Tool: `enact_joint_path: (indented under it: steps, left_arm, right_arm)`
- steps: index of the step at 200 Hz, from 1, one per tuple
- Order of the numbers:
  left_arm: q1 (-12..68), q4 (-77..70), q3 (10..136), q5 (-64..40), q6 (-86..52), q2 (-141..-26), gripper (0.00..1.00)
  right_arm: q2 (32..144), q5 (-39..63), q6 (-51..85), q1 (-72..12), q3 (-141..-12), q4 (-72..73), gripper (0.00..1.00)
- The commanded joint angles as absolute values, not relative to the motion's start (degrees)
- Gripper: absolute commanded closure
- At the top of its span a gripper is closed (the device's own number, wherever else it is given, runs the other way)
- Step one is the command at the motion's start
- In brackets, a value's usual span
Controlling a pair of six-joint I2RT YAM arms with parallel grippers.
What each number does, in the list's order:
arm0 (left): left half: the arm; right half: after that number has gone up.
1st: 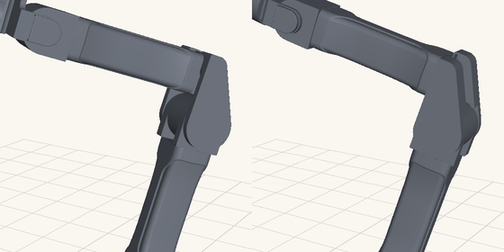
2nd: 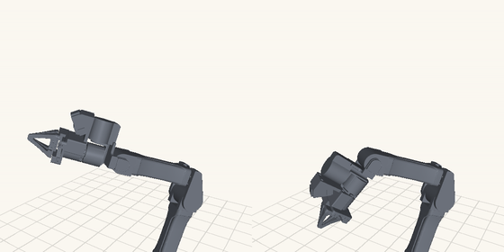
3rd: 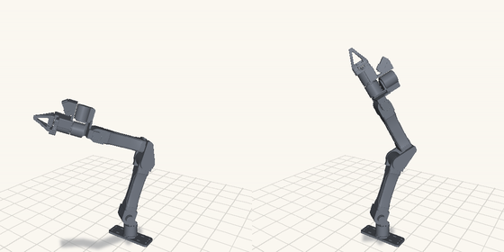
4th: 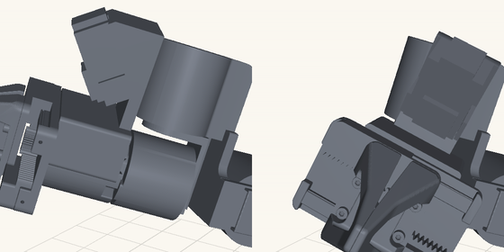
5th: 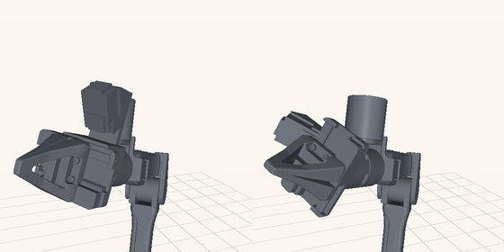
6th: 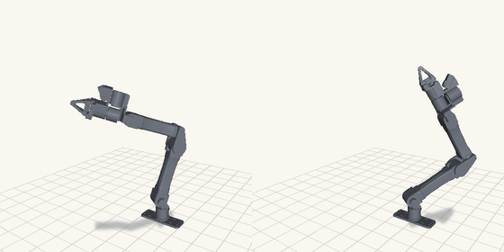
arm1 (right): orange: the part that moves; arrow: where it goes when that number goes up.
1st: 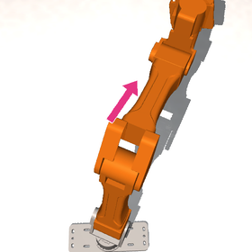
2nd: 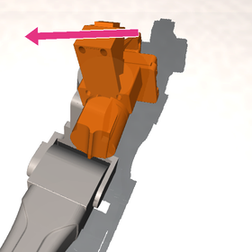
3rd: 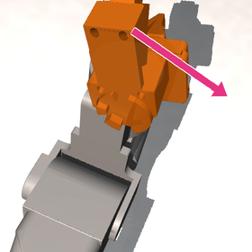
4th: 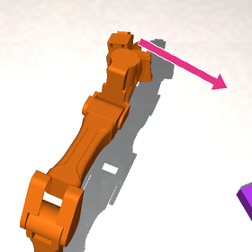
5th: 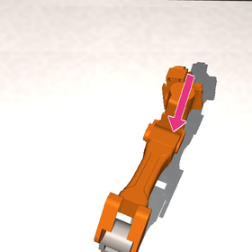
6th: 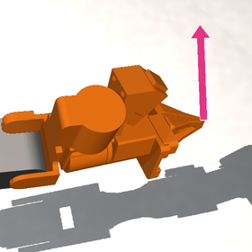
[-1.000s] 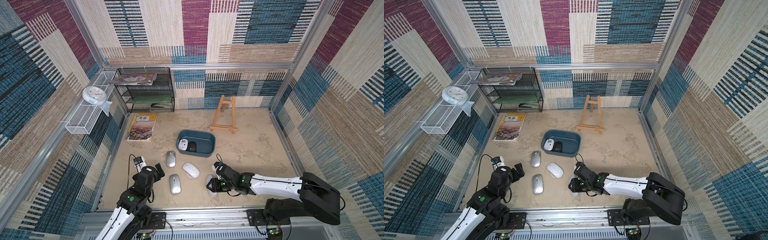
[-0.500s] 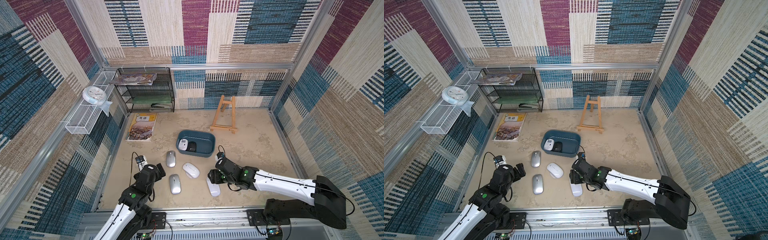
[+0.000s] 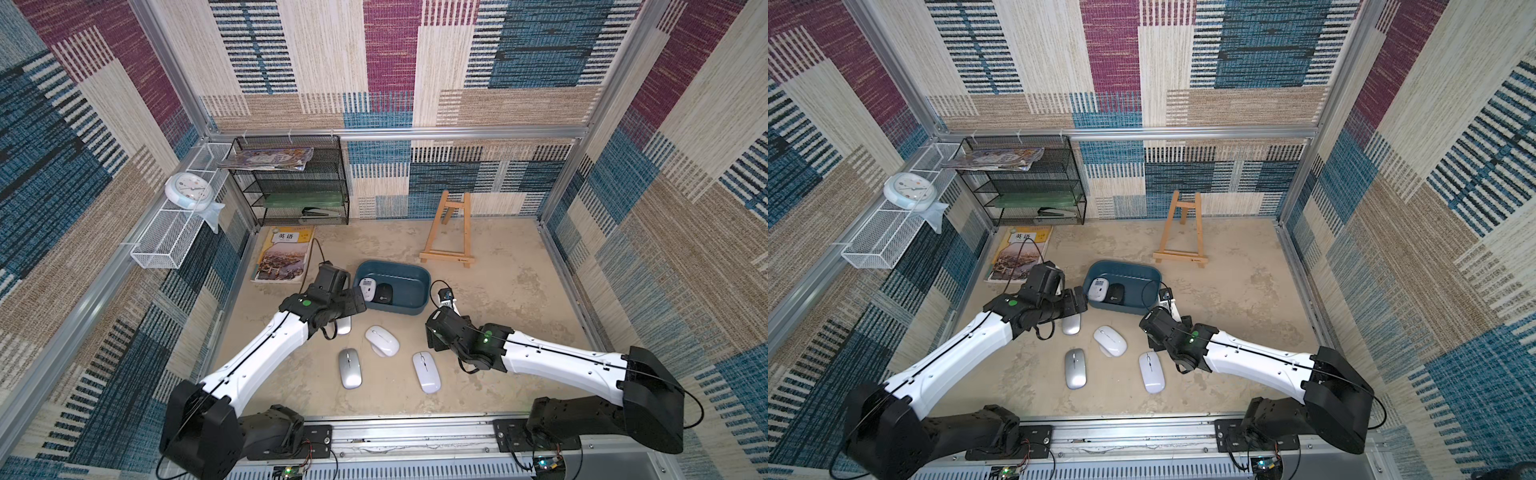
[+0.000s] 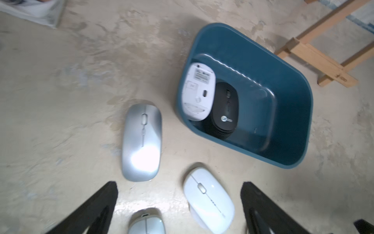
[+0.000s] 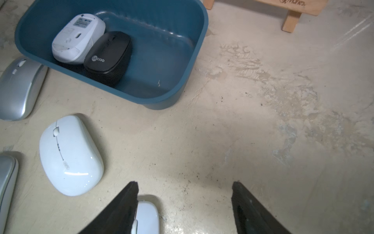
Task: Take out the mouse from the storage box
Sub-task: Pick up the mouse from the storage box.
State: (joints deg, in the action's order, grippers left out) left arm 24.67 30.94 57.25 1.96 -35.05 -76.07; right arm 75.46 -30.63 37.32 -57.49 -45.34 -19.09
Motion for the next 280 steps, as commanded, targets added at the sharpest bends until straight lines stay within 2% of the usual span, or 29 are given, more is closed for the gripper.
enact_joint_path:
  steps: [1,24,44,91,149,220,280]
  left_arm:
    - [26.9,36.6,64.9,-1.8,-30.9,-83.8,0.02]
    - [30.3,41.4,75.1,1.5,-28.7,-92.5,0.03]
    - [31.2,45.9,83.2,1.9,-28.1,-100.4,0.11]
    - [32.1,51.8,95.7,0.6,-28.3,-113.1,0.14]
    - [32.4,57.3,103.7,2.1,-31.5,-121.9,0.16]
    - [32.4,58.4,106.4,4.1,-33.1,-126.8,0.16]
    - [32.4,58.4,109.3,2.4,-32.9,-130.9,0.25]
  right_arm:
    - [76.5,-31.0,37.5,-57.5,-44.8,-13.3,0.24]
    - [76.8,-31.7,38.0,-57.6,-44.7,-13.3,0.24]
    - [75.1,-32.4,37.9,-57.6,-43.0,-12.7,0.24]
    - [67.0,-32.4,38.0,-57.6,-37.1,-9.3,0.24]
    - [63.7,-30.8,36.8,-57.5,-35.3,-8.4,0.24]
    - [61.2,-30.7,36.4,-57.6,-33.3,-6.8,0.24]
    - [62.1,-31.0,36.7,-57.6,-32.8,-7.3,0.24]
